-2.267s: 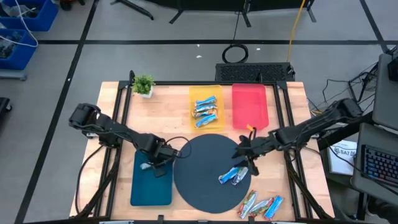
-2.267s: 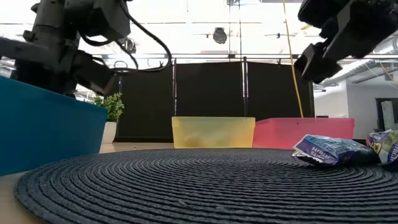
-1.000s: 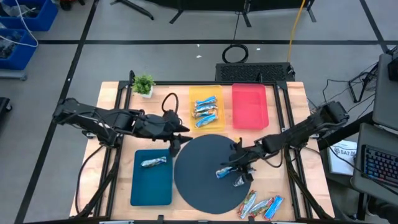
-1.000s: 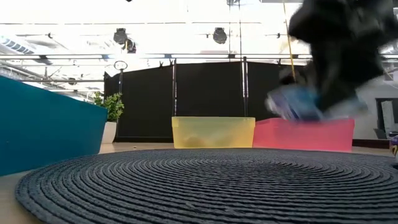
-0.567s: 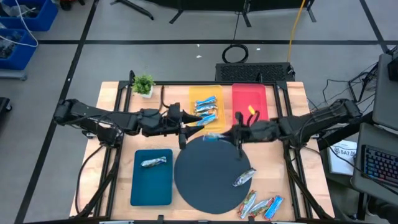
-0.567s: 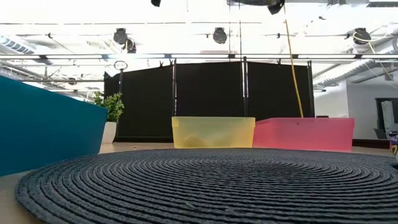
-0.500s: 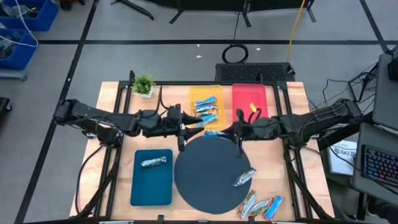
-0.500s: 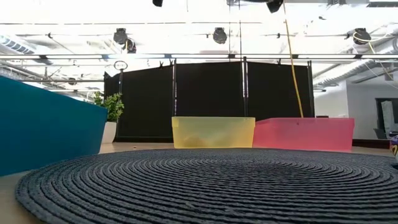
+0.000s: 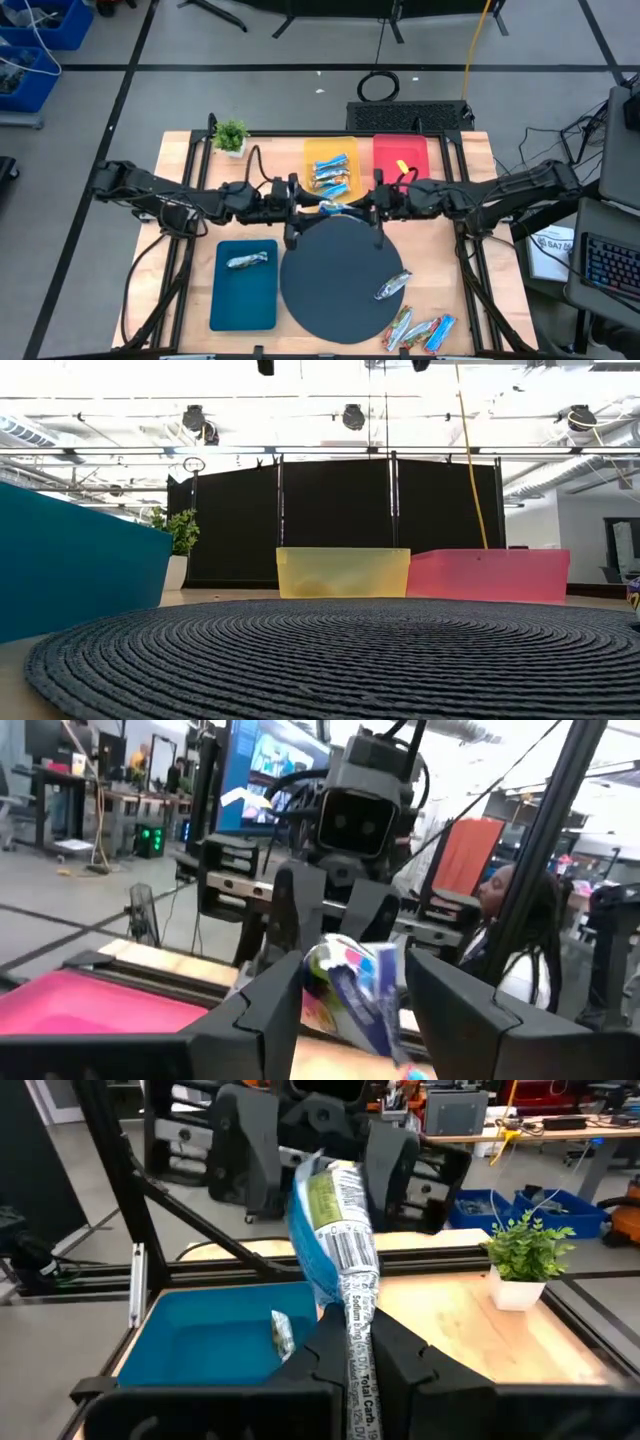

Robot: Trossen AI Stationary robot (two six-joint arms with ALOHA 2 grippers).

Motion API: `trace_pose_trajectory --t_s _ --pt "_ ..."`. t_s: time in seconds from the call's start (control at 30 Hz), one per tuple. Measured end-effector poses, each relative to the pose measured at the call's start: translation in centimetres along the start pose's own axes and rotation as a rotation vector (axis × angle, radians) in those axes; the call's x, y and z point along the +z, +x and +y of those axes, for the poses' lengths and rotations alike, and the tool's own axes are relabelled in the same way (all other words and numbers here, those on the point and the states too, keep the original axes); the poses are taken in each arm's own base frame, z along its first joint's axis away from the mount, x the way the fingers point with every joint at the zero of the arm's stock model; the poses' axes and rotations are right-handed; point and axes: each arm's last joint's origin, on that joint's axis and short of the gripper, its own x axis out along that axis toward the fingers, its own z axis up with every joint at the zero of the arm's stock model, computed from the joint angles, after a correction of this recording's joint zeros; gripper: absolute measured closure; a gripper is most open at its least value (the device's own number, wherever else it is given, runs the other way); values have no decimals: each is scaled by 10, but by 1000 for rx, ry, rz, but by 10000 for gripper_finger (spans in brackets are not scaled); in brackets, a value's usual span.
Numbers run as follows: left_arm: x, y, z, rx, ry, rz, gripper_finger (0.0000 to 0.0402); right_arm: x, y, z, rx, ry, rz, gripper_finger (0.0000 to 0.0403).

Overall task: Pick and place Granola Bars by type
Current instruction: Put the blue granola bar into the blue bin

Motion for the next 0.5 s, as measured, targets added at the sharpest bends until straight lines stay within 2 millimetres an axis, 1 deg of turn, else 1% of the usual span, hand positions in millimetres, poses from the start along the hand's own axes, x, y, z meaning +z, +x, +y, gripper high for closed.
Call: trace_pose_trajectory --t_s 0.17,0.27,0.33,0.4,0.5 --pt "-7 4 5 -9 -49 29 220 -3 13 0 27 7 -23 393" --pt "-7 5 5 -15 -54 18 220 -5 17 0 38 8 -20 393" --pt "-9 6 5 2 -52 18 228 -6 18 0 38 10 -18 393" --pt "-7 6 7 10 -55 9 257 -6 18 0 38 9 -21 393" --pt "-7 6 12 -10 -96 29 329 -4 17 -2 35 6 -33 392"
